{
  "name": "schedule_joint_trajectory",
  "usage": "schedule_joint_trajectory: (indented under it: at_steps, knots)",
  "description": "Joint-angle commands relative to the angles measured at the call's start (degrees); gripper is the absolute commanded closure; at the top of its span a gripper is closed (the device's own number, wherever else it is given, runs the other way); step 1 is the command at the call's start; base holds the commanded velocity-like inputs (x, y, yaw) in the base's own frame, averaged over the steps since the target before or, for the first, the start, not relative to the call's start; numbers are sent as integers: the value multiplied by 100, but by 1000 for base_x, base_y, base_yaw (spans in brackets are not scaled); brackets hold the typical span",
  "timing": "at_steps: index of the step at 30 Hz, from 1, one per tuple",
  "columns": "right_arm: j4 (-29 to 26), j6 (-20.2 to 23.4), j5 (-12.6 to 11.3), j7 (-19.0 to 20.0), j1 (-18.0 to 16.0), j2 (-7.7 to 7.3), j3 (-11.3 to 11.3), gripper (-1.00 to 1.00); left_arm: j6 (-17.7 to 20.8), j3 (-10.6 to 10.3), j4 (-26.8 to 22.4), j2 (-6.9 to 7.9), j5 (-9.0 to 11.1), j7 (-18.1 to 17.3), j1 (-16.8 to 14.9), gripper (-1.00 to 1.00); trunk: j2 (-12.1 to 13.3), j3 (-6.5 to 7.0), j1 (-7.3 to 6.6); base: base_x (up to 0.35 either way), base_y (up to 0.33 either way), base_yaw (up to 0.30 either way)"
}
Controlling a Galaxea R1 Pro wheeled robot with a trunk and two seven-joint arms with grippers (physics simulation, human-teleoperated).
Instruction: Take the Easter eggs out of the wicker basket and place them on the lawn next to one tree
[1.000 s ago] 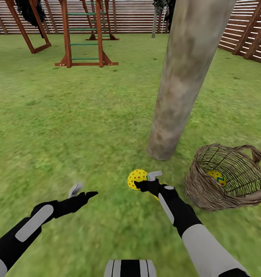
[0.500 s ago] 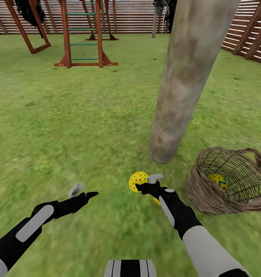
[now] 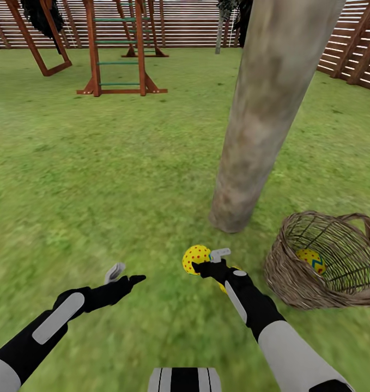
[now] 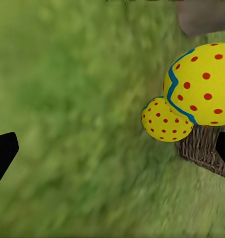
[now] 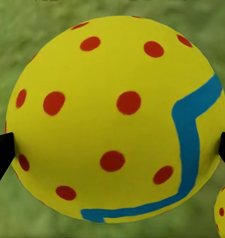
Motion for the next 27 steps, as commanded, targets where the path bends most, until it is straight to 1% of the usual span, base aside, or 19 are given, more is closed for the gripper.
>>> schedule_joint_trajectory:
  at_steps: [1,4,8,17,20,25,27]
  knots:
    - [-8,31,-54,-10,-2,-1,5,100,4,-11,-2,5,32,9,-4,-100,-2,-4,0,198,0,0]
    - [58,27,-46,-14,-2,10,17,100,3,-11,-2,5,34,9,-4,-100,-2,-4,0,172,0,0]
    - [95,-20,-14,-16,-2,16,94,100,3,-11,10,5,42,9,-4,-100,-2,-4,0,101,0,0]
    - [98,-25,-9,-19,-2,1,93,100,3,-35,86,-4,31,0,-4,-100,-2,-4,0,173,0,0]
    - [98,-25,-2,-25,-2,-7,88,100,3,-101,86,-4,31,0,-4,-100,-2,-4,0,32,0,0]
    - [110,-41,-3,-32,-2,-16,85,100,3,-115,86,-7,31,0,-4,-100,-2,-4,0,2,0,0]
    - [212,-118,-4,-34,-2,-18,78,100,3,-116,86,-9,31,0,-4,-100,-2,-4,0,0,0,0]
